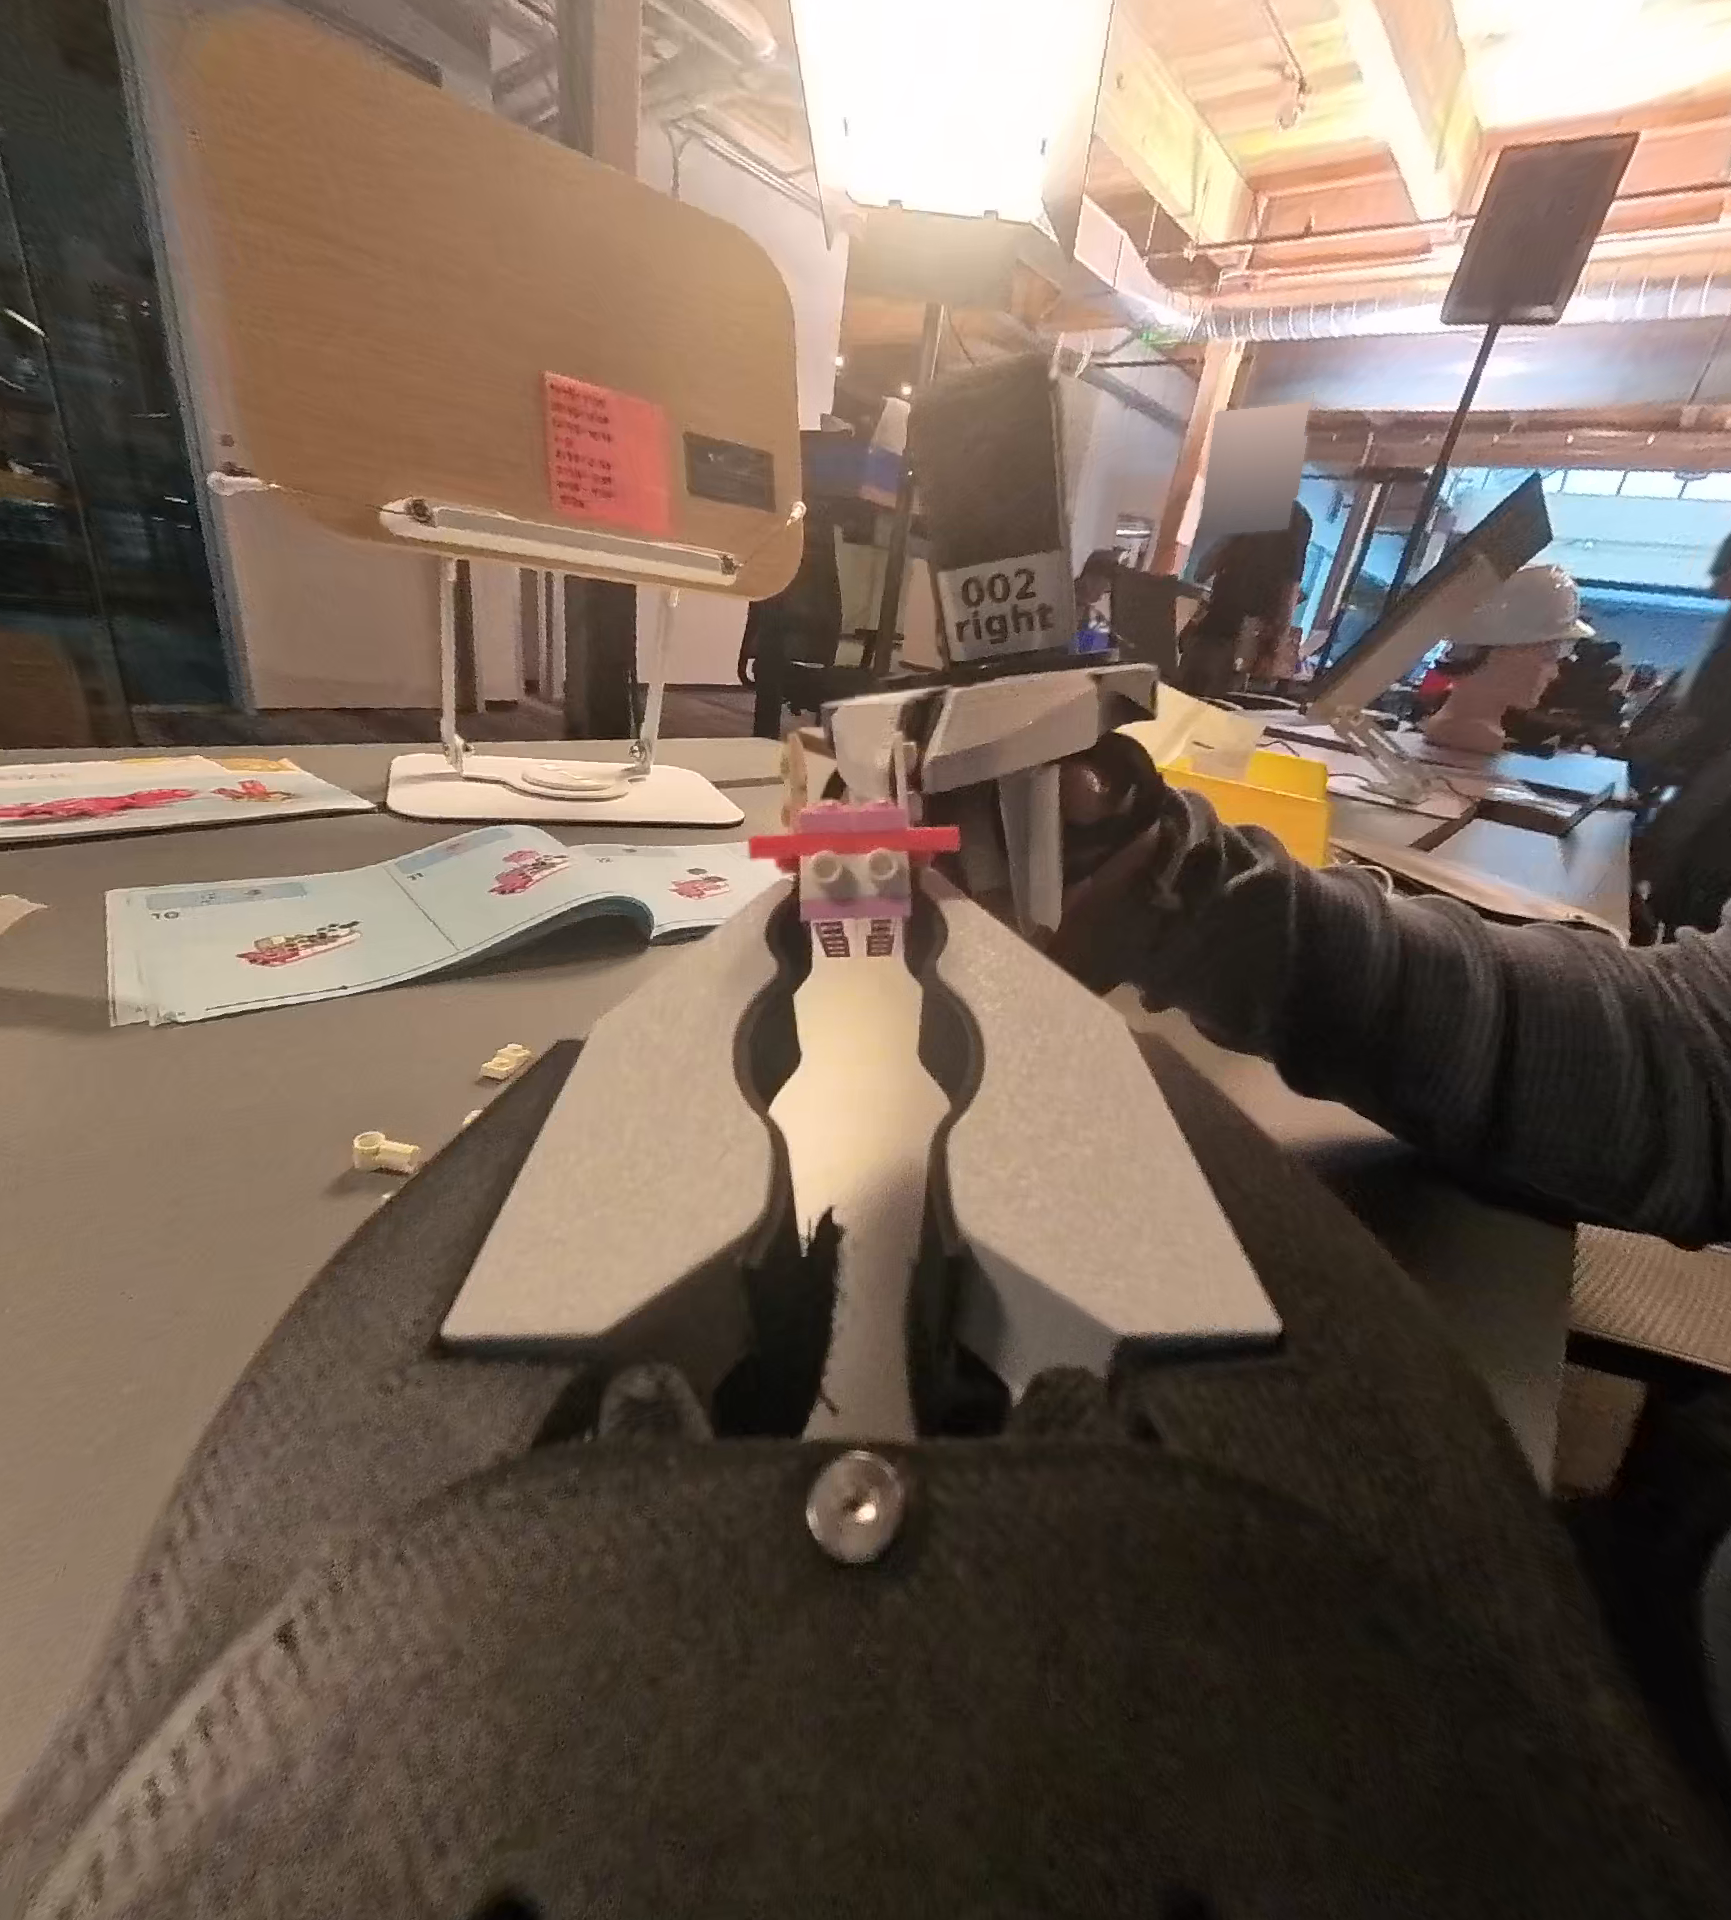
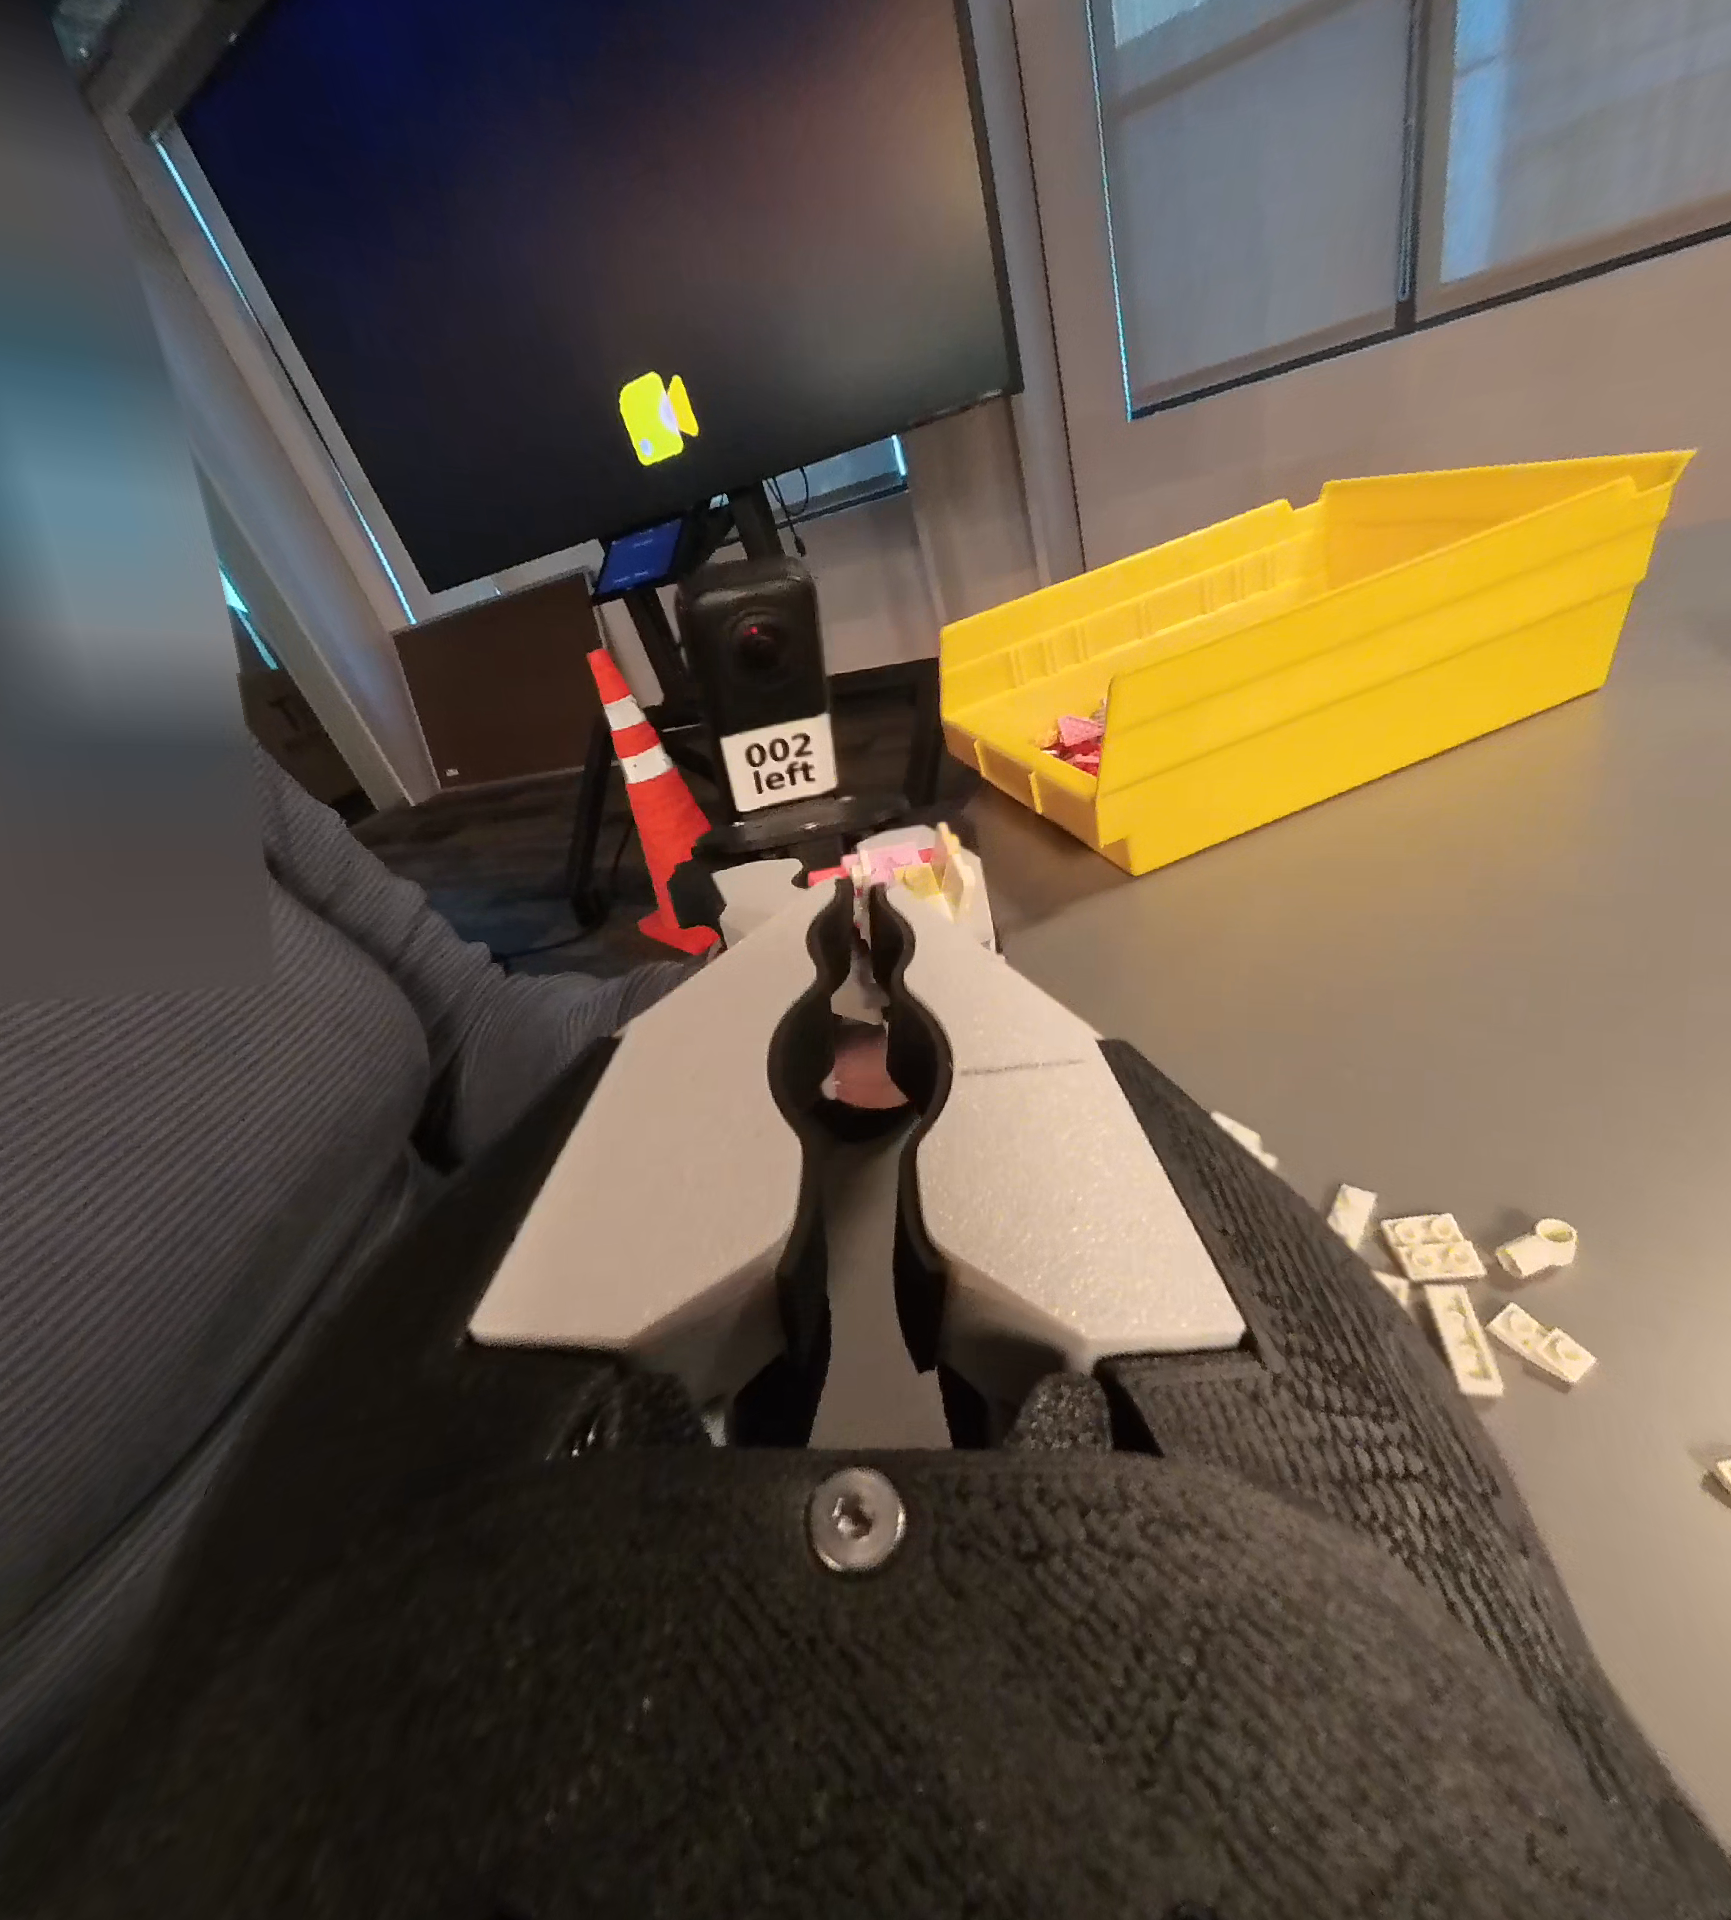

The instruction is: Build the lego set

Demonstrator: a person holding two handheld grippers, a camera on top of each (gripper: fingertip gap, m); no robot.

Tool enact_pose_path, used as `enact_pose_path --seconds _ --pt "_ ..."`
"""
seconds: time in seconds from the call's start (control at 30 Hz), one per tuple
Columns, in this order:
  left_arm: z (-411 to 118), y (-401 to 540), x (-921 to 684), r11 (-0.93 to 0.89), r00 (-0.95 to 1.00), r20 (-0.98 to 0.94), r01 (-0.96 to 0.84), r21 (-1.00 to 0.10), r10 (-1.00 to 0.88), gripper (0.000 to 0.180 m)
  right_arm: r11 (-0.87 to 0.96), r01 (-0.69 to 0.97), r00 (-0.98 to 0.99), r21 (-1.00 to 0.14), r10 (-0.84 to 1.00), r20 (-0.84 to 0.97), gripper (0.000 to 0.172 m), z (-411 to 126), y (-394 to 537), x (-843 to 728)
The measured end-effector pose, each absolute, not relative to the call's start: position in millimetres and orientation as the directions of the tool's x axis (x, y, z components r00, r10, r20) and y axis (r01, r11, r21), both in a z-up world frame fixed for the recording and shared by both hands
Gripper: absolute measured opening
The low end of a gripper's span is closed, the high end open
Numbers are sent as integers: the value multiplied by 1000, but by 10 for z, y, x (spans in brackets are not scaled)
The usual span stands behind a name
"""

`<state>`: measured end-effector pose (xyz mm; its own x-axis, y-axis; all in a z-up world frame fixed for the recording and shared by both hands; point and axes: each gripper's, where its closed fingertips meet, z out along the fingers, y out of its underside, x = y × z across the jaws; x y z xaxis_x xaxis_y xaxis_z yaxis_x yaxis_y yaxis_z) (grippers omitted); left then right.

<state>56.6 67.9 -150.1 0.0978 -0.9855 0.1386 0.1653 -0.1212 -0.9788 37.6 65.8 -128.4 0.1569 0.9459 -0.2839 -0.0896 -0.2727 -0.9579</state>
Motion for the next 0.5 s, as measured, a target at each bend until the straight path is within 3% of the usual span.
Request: enact_pose_path --seconds 0.23,0.5 --pt "-1476 684 541 -37 156 64 170 -985 -986 15 -353 -220 93 -909 921 -379 1 -1254 652 371" --pt "-1493 673 547 14 186 13 142 -990 -983 15 -297 -255 92 -920 940 -329 0 -1273 611 377"
